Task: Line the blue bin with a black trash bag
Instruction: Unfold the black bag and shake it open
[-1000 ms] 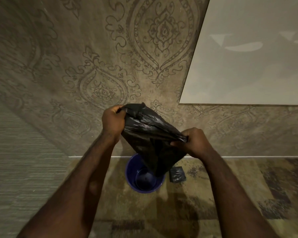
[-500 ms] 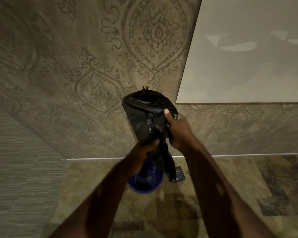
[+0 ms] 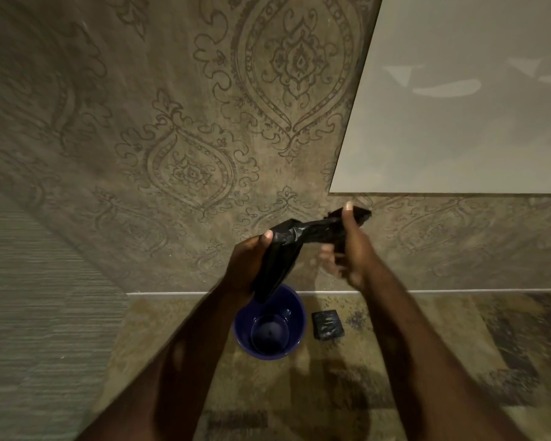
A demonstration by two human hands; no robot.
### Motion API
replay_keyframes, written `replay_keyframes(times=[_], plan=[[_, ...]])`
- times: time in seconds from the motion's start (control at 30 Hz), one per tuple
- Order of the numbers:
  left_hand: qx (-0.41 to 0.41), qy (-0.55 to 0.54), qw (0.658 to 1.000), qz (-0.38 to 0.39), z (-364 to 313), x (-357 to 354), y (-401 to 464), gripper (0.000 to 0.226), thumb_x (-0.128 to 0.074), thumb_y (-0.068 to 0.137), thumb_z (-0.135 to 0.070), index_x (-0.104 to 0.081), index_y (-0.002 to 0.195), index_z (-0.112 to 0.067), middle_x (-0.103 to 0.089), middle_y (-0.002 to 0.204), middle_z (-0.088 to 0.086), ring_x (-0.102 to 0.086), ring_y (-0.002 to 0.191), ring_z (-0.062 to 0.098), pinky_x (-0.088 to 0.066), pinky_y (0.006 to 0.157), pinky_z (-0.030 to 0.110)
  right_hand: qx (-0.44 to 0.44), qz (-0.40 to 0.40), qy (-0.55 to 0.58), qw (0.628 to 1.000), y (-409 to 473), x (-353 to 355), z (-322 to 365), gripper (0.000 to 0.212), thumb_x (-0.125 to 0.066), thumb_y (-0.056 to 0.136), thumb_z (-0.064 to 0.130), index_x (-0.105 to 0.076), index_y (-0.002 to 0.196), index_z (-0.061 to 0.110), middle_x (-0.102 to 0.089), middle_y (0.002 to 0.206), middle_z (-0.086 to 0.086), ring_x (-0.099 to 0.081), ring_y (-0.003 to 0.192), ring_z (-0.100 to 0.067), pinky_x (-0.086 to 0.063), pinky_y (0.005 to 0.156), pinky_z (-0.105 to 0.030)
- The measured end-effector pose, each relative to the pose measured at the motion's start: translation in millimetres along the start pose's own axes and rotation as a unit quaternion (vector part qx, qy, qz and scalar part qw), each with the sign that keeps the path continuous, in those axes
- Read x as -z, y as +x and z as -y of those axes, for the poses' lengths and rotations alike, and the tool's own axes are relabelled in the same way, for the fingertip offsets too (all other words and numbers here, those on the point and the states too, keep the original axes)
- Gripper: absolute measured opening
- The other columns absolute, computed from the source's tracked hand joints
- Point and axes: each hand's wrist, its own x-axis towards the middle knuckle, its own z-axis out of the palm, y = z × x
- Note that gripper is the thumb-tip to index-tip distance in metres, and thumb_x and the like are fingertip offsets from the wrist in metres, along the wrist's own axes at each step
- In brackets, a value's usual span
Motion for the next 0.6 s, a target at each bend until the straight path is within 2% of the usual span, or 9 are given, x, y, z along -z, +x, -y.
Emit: replay_keyframes(times=[0.1,0.17,0.23,0.27,0.33,0.4,0.47,0.53,0.6], plan=[[-0.011,0.042,0.999,-0.031,-1,-12,6,0.049,-0.043,0.102,-0.034,-0.064,0.095,0.009,-0.068,0.092,0.027,-0.064,0.083,0.035,-0.05,0.078,0.051,-0.041,0.065,-0.05,0.996,-22,-23,-19,0.09,-0.058,0.056,0.089,-0.061,0.116,0.021,-0.071,0.105,-0.007,-0.068,0.097,-0.026,-0.054,0.077,-0.038],[0.009,0.042,0.998,-0.042,1,-17,12,0.046,-0.042,0.102,-0.035,-0.067,0.103,0.003,-0.069,0.102,0.027,-0.066,0.098,0.04,-0.052,0.09,0.055,-0.023,0.067,-0.05,0.996,-28,-37,-28,0.056,-0.076,0.07,0.061,-0.066,0.108,0.021,-0.073,0.103,-0.013,-0.069,0.097,-0.034,-0.06,0.08,-0.046],[0.029,0.029,0.997,-0.062,3,-20,16,0.043,-0.043,0.101,-0.039,-0.067,0.111,-0.004,-0.069,0.108,0.022,-0.066,0.103,0.037,-0.052,0.093,0.056,0.008,0.05,-0.049,0.997,-29,-43,-28,0.021,-0.076,0.083,0.022,-0.068,0.102,0.019,-0.074,0.102,-0.017,-0.071,0.095,-0.033,-0.061,0.082,-0.046],[0.031,0.036,0.996,-0.079,4,-21,18,0.043,-0.044,0.099,-0.042,-0.064,0.117,-0.008,-0.068,0.112,0.02,-0.066,0.103,0.035,-0.052,0.093,0.055,0.019,0.039,-0.047,0.998,-27,-43,-28,0.017,-0.073,0.085,0.012,-0.069,0.1,0.018,-0.074,0.1,-0.015,-0.072,0.092,-0.03,-0.061,0.082,-0.045],[0.046,0.047,0.992,-0.108,9,-20,24,0.053,-0.049,0.094,-0.05,-0.05,0.133,-0.015,-0.061,0.125,0.019,-0.063,0.107,0.032,-0.055,0.09,0.051,0.038,0.027,-0.031,0.998,-22,-42,-26,0.011,-0.071,0.085,0.008,-0.072,0.091,0.017,-0.075,0.095,-0.013,-0.074,0.088,-0.03,-0.062,0.081,-0.046],[0.046,0.081,0.991,-0.097,15,-16,26,0.071,-0.053,0.088,-0.059,-0.031,0.147,-0.027,-0.049,0.14,0.02,-0.058,0.116,0.031,-0.058,0.08,0.038,0.059,0.009,-0.019,0.998,-19,-42,-23,0.007,-0.074,0.085,0.011,-0.074,0.091,0.013,-0.076,0.094,-0.014,-0.074,0.088,-0.032,-0.062,0.08,-0.047],[-0.017,0.206,0.973,-0.105,19,-12,23,0.078,-0.051,0.082,-0.07,-0.032,0.147,-0.033,-0.036,0.145,0.018,-0.05,0.122,0.03,-0.053,0.076,0.026,0.087,-0.028,-0.03,0.995,-15,-43,-21,0.014,-0.077,0.083,0.017,-0.076,0.095,0.01,-0.076,0.092,-0.013,-0.074,0.087,-0.03,-0.061,0.082,-0.048],[-0.119,0.342,0.919,-0.155,18,-9,16,0.079,-0.047,0.071,-0.083,-0.046,0.136,-0.038,-0.039,0.131,0.01,-0.049,0.117,0.029,-0.052,0.083,0.038,0.114,-0.045,-0.04,0.992,-12,-44,-20,0.015,-0.079,0.081,0.023,-0.077,0.09,0.011,-0.077,0.088,-0.011,-0.074,0.085,-0.028,-0.061,0.081,-0.046],[-0.213,0.378,0.889,-0.148,13,-7,13,0.073,-0.057,0.064,-0.079,-0.056,0.125,-0.038,-0.041,0.112,0.0,-0.051,0.103,0.022,-0.051,0.081,0.039,0.118,-0.049,-0.025,0.992,-10,-45,-19,0.018,-0.08,0.08,0.024,-0.077,0.087,0.008,-0.077,0.085,-0.013,-0.075,0.083,-0.03,-0.062,0.079,-0.044]])
